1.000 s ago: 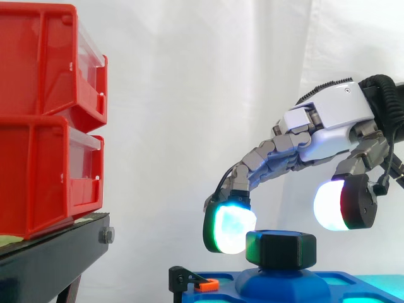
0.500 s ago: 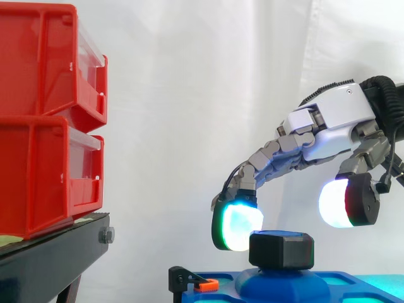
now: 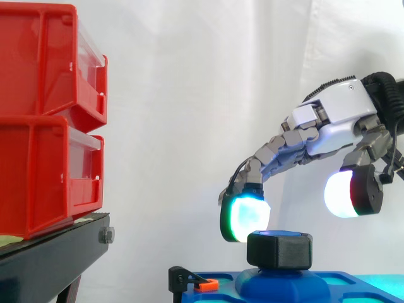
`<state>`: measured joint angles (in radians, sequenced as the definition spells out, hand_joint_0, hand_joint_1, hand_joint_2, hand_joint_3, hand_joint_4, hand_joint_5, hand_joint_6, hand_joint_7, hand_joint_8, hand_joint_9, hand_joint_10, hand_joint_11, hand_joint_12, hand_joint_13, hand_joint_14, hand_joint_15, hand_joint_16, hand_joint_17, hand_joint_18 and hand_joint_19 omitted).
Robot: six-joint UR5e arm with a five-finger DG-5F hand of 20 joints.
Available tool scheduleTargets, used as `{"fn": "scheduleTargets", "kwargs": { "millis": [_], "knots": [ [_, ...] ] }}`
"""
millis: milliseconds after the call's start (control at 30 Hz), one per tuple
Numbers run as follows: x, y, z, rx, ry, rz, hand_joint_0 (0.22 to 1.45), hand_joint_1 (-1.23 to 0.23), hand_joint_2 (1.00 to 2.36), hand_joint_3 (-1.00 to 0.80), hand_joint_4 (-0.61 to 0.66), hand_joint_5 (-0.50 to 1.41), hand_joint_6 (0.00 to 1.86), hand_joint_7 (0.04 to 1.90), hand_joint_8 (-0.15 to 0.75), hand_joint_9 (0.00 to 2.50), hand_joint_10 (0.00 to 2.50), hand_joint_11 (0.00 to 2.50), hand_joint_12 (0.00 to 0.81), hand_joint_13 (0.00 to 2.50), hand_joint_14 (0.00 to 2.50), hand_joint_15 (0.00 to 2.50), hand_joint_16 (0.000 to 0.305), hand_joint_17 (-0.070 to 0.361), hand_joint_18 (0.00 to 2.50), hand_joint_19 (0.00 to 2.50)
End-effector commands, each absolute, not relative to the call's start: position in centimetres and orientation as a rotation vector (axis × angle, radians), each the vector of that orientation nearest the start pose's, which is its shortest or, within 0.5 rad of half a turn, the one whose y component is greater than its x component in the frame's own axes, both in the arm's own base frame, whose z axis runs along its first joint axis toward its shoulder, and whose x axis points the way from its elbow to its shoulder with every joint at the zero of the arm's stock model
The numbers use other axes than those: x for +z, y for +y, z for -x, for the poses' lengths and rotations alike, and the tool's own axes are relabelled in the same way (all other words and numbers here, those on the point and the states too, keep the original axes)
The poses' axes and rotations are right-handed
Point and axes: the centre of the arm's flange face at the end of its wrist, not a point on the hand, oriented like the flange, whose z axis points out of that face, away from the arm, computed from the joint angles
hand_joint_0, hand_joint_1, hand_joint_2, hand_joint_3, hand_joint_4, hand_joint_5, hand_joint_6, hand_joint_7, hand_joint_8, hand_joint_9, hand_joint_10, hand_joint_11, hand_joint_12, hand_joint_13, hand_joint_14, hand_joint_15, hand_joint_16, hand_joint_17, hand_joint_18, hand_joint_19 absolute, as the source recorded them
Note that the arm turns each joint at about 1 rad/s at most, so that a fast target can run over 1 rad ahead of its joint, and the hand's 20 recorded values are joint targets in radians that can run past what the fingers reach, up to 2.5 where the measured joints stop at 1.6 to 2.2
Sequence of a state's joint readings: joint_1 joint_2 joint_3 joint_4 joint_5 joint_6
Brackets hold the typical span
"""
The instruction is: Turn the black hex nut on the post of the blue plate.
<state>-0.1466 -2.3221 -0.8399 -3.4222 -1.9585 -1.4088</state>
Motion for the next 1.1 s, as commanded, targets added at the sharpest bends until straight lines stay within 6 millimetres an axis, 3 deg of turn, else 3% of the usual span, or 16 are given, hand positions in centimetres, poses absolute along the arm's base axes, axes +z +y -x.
{"fn": "scheduleTargets", "kwargs": {
  "millis": [0, 367, 733, 1067],
  "knots": [
    [35.2, -20.2, -71.9, 0.374, 1.868, -0.019, 0.44, -0.56, 1.0, -0.5, 0.14, -0.21, 0.5, 0.74, 0.185, 0.29, 0.0, 0.0, 0.315, 0.22, 0.0, 0.08, 0.047, 0.106, 0.0, 0.14],
    [36.3, -18.3, -73.1, 0.346, 1.838, -0.019, 0.44, -0.56, 1.0, -0.5, 0.14, -0.21, 0.5, 0.73, 0.185, 0.29, 0.0, 0.0, 0.318, 0.22, 0.0, 0.08, 0.047, 0.106, 0.0, 0.15],
    [33.1, -13.9, -74.4, 0.37, 1.832, -0.043, 0.44, -0.56, 1.0, -0.5, 0.14, -0.21, 0.5, 0.74, 0.187, 0.29, 0.0, 0.0, 0.317, 0.22, 0.0, 0.08, 0.047, 0.107, 0.0, 0.14],
    [32.7, -12.5, -74.0, 0.38, 1.89, -0.053, 0.44, -0.56, 1.0, -0.5, 0.14, -0.21, 0.5, 0.74, 0.187, 0.29, 0.0, 0.0, 0.317, 0.23, 0.0, 0.08, 0.047, 0.107, 0.0, 0.15]
  ]
}}
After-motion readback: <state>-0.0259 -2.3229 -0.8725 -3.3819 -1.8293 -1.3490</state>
